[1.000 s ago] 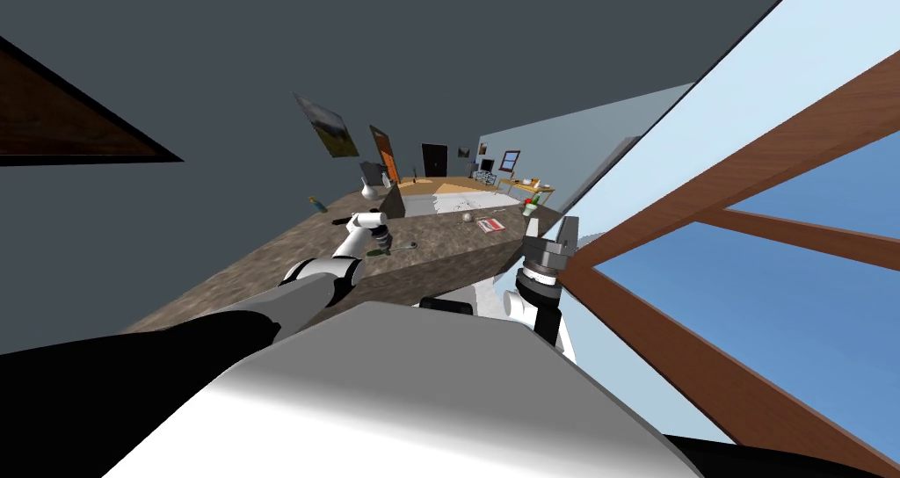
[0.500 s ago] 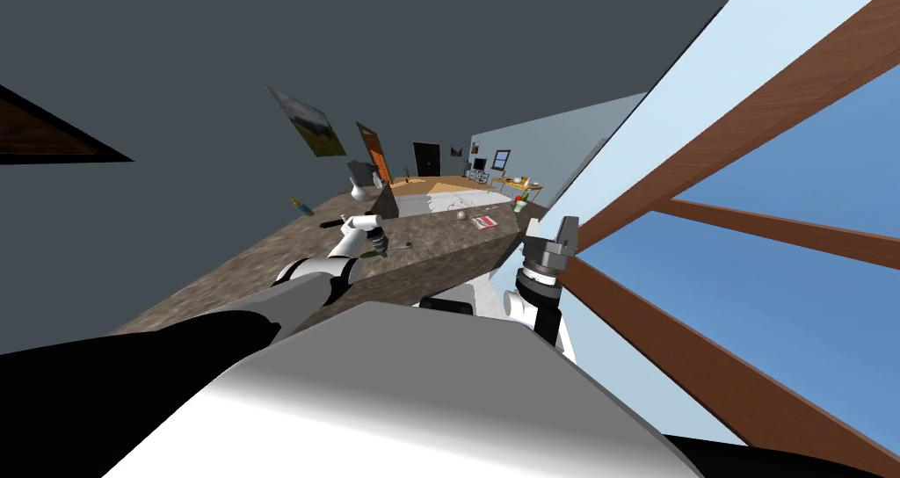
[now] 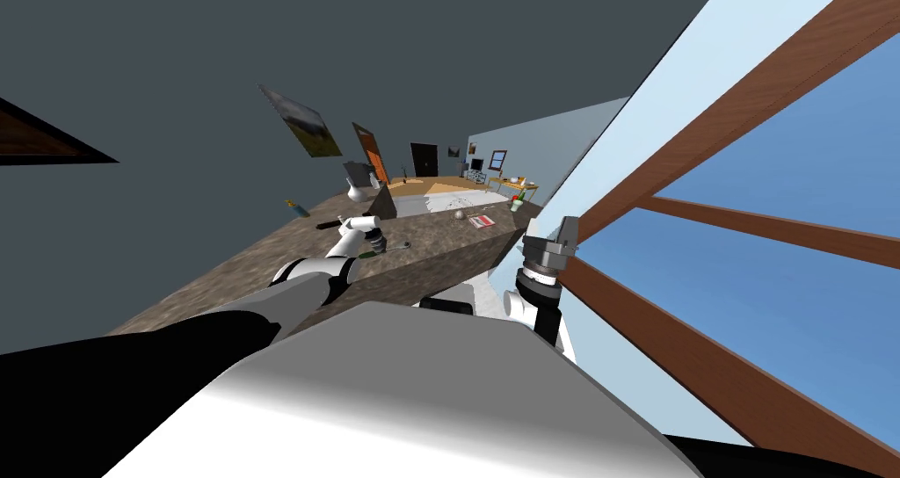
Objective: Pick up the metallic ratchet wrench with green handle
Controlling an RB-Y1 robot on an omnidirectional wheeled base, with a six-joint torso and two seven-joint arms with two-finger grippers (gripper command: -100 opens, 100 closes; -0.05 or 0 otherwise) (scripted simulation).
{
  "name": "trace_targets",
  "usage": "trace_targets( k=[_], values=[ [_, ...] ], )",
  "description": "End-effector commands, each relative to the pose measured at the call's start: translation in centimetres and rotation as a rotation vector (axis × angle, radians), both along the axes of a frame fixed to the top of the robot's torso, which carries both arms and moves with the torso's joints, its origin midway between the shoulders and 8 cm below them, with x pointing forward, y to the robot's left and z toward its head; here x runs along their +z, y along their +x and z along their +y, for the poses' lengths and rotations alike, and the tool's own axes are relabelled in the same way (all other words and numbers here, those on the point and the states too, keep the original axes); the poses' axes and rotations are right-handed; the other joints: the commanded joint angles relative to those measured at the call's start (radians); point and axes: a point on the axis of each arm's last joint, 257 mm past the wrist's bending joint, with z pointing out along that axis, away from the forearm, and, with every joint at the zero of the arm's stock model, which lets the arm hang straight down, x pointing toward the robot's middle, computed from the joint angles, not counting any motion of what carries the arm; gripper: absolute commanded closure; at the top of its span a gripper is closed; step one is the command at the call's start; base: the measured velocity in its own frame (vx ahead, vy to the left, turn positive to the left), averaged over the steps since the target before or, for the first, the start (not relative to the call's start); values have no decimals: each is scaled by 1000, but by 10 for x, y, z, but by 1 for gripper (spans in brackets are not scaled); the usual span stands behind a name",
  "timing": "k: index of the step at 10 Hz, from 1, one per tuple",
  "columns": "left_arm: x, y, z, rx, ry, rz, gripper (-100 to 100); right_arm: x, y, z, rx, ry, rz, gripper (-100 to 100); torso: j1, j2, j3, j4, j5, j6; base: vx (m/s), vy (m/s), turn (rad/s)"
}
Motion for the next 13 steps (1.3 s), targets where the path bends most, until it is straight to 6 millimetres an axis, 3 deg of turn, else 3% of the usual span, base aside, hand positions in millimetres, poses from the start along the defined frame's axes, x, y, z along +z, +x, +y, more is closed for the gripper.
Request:
trace_targets(
  k=[1, 3, 4, 5, 11, 12, 13],
  values=[
    [0, 0, 0, 0, 0, 0, 100, 0, 0, 0, 0, 0, 0, 0, 0, 0, 0, 0, 0, 0, 0, 0, 0],
    [0, 0, 0, 0, 0, 0, 100, 0, 0, 0, 0, 0, 0, 0, 0, 0, 0, 0, 0, 0, 0, 0, 0],
    [0, 0, 0, 0, 0, 0, 0, 0, 0, 0, 0, 0, 0, 0, 0, 0, 0, 0, 0, 0, 0, 0, 0],
    [6, 5, -12, -25, 0, 1, 100, 0, 0, 0, 0, 0, 0, 0, 0, 0, 0, 0, 0, 0, 27, 12, 199],
    [24, 14, -46, -93, 0, 1, 100, 0, 0, 0, 0, 0, 0, 0, 0, -2, -1, 0, -1, 0, 41, 4, 132],
    [22, 13, -42, -87, 0, -1, 100, 0, 0, 0, 0, 0, 0, 0, 0, -1, 0, 0, -1, 0, 11, -1, 19],
    [22, 12, -43, -87, 0, 1, 0, 0, 0, 0, 0, 0, 0, 0, 0, -1, 0, 0, -1, 0, 0, 0, 0]
  ],
)
